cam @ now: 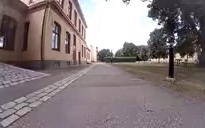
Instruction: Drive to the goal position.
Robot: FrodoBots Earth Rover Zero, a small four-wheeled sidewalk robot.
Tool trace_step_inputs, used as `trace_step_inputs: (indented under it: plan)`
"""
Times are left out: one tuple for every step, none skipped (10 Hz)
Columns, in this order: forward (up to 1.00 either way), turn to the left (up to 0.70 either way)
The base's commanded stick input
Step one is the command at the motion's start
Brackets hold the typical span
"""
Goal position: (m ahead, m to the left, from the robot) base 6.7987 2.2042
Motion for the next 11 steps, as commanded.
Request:
trace_step_inputs:
  plan:
    - [0.85,0.01]
    - [0.85,0.01]
    - [0.85,0.01]
    - [0.85,0.01]
    - [0.85,0.01]
    - [0.85,0.01]
    - [0.85,0.01]
    - [0.85,0.01]
    - [0.85,0.01]
    - [0.85,0.01]
    - [0.85,0.01]
